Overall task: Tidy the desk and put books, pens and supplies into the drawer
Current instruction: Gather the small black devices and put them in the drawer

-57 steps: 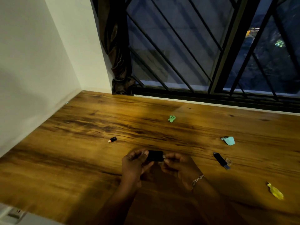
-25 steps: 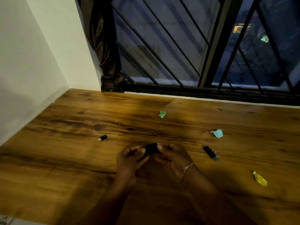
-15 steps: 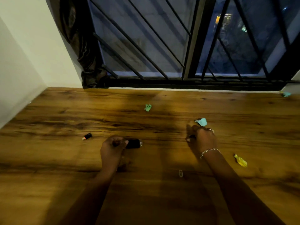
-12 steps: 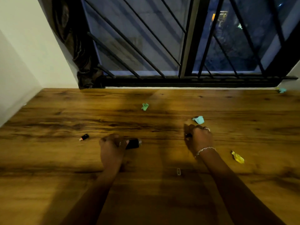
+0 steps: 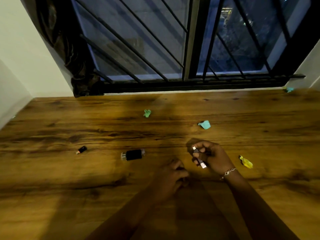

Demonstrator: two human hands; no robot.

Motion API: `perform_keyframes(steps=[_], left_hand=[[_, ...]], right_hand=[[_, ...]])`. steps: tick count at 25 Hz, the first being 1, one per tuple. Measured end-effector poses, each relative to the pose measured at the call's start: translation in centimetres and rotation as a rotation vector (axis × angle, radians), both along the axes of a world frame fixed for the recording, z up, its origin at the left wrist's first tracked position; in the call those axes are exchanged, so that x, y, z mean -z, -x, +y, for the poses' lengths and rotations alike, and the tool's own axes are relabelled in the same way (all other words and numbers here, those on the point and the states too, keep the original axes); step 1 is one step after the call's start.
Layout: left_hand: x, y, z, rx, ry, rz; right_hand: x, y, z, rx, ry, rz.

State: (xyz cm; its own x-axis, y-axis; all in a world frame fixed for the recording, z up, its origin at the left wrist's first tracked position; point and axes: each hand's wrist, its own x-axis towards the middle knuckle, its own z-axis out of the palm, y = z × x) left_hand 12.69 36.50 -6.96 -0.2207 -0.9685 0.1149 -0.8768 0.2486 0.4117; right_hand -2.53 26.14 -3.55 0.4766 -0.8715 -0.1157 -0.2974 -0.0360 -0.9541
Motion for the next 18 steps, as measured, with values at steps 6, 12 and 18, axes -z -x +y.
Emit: perform_keyframes(steps=[6, 12, 18], left_hand=[[-1.1, 0.5, 0.4, -0.411, 0.006, 0.474], [-2.0, -0.3, 0.5, -0.477, -0.063, 0.568], [-2.7, -1.1, 0.9, -0.448, -0.086, 0.597]], right_hand=[[-1.3, 0.5, 2.7, -0.012, -0.148, -0.027], [-2.2, -0.5, 4.6, -0.113, 0.288, 0.303], [-2.3, -0.8, 4.7, -0.120, 0.456, 0.290]])
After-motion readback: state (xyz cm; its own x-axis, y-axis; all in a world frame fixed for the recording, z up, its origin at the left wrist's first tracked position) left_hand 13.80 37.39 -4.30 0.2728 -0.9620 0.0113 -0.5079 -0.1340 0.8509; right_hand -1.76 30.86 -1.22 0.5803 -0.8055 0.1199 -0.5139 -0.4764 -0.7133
